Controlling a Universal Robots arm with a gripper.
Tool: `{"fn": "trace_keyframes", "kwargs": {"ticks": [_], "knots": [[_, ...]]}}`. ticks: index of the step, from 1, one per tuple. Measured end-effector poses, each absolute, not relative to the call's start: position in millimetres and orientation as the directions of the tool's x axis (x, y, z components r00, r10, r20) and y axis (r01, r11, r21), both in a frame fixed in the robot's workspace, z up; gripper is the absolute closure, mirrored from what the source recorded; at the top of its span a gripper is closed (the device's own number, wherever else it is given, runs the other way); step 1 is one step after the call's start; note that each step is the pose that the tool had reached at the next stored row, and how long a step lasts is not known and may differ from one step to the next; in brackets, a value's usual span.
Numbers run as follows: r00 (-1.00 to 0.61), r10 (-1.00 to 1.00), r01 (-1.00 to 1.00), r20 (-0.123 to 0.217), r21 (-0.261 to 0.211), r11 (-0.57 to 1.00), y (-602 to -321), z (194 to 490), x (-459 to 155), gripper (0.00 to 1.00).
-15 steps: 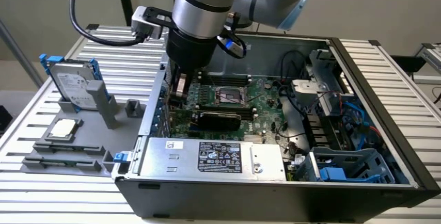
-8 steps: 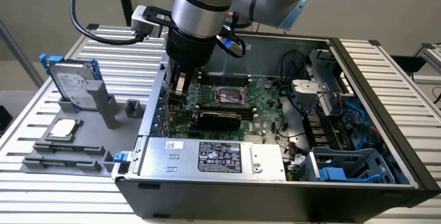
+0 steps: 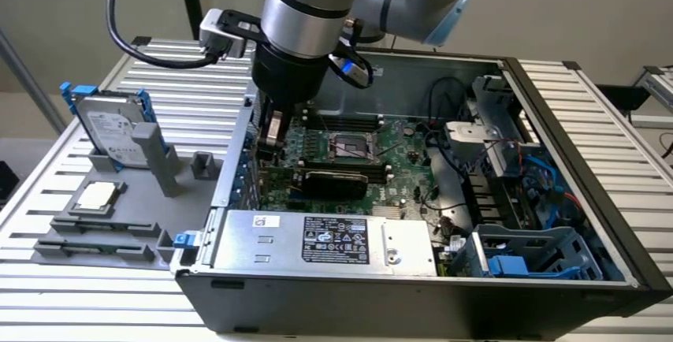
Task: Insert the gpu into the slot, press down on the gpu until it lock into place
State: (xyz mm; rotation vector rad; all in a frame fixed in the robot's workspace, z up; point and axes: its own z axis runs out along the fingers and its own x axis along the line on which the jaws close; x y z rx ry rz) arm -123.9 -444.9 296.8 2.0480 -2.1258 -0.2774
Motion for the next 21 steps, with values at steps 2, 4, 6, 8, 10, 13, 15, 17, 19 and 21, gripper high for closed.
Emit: {"fn": "trace_keyframes", "kwargs": {"ticks": [2, 4, 6, 8, 10, 13, 15, 17, 19, 21], "knots": [[-0.038, -0.999, -0.967, -0.002, 0.253, 0.036, -444.9, 296.5, -123.9, 0.89], [-0.038, -0.999, -0.967, -0.002, 0.251, 0.037, -444.9, 295.9, -123.9, 0.89], [-0.041, -0.999, -0.967, -0.002, 0.25, 0.039, -444.9, 294.9, -124.5, 0.89], [-0.043, -0.999, -0.967, -0.002, 0.251, 0.041, -444.8, 294.5, -125.3, 0.89], [-0.044, -0.999, -0.967, -0.002, 0.25, 0.043, -444.6, 294.3, -125.5, 0.89], [-0.047, -0.999, -0.967, -0.002, 0.25, 0.045, -443.5, 294.3, -125.7, 0.89], [-0.049, -0.999, -0.967, -0.002, 0.25, 0.047, -442.8, 294.3, -125.8, 0.89], [-0.052, -0.999, -0.967, -0.002, 0.251, 0.05, -442.4, 294.3, -126.0, 0.89], [-0.054, -0.999, -0.967, -0.002, 0.251, 0.052, -442.0, 294.3, -126.3, 0.89], [-0.056, -0.998, -0.966, -0.001, 0.252, 0.054, -441.6, 294.3, -126.4, 0.89]]}}
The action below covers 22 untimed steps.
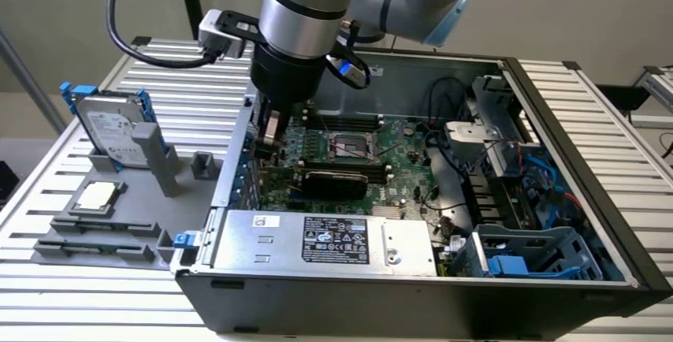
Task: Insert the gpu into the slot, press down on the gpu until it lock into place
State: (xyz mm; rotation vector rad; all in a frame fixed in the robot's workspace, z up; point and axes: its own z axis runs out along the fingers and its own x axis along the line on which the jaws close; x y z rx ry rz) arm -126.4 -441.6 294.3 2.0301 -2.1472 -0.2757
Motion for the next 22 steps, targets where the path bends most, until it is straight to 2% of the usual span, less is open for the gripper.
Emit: {"fn": "trace_keyframes", "kwargs": {"ticks": [22], "knots": [[-0.067, -0.998, -0.96, 0.017, 0.271, 0.069, -440.9, 295.1, -127.1, 0.89]]}}
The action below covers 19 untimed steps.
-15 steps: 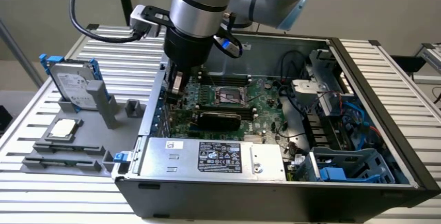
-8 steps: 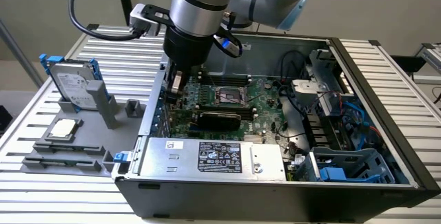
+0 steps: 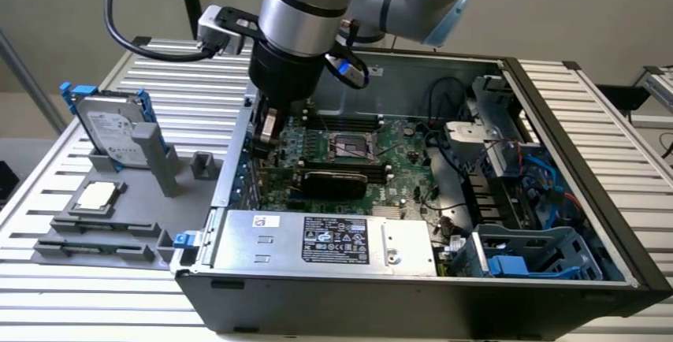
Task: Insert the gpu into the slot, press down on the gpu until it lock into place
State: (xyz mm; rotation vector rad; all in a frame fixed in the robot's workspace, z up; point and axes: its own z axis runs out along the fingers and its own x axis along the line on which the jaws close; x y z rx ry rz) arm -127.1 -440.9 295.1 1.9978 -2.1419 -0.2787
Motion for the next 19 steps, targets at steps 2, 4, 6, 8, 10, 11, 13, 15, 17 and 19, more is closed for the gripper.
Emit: {"fn": "trace_keyframes", "kwargs": {"ticks": [2, 4, 6, 8, 10, 11, 13, 15, 17, 19], "knots": [[-0.068, -0.998, -0.96, 0.017, 0.271, 0.07, -441, 295, -127, 0.89], [-0.068, -0.998, -0.96, 0.018, 0.271, 0.07, -441, 294, -127, 0.89], [-0.068, -0.998, -0.96, 0.017, 0.271, 0.07, -441, 294, -127, 0.89], [-0.068, -0.998, -0.96, 0.015, 0.27, 0.07, -440, 296, -127, 0.89], [-0.068, -0.998, -0.96, 0.017, 0.271, 0.07, -440, 301, -124, 0.89], [-0.068, -0.998, -0.96, 0.017, 0.271, 0.07, -440, 303, -122, 0.89], [-0.068, -0.998, -0.961, 0.017, 0.267, 0.07, -440, 306, -120, 0.89], [-0.068, -0.998, -0.966, 0.016, 0.25, 0.07, -440, 306, -118, 0.89], [-0.068, -0.998, -0.972, 0.014, 0.225, 0.07, -440, 306, -115, 0.89], [-0.069, -0.998, -0.977, 0.012, 0.202, 0.07, -440, 306, -111, 0.89]]}}
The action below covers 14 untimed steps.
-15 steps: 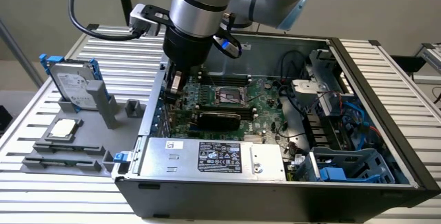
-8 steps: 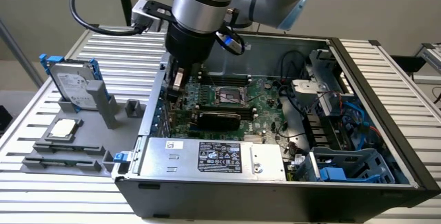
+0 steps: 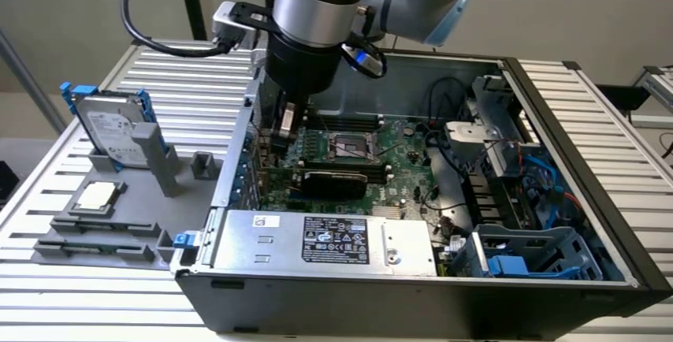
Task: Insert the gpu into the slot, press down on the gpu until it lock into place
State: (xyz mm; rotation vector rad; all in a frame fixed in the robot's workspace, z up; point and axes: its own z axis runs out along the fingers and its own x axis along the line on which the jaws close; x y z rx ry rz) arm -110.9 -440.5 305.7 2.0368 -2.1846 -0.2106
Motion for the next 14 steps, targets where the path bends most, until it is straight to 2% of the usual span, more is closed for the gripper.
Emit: {"fn": "trace_keyframes", "kwargs": {"ticks": [6, 14], "knots": [[-0.069, -0.998, -0.987, 0.008, 0.148, 0.069, -440, 306, -97, 0.89], [-0.069, -0.998, -0.992, 0.004, 0.108, 0.069, -440, 306, -75, 0.89]]}}
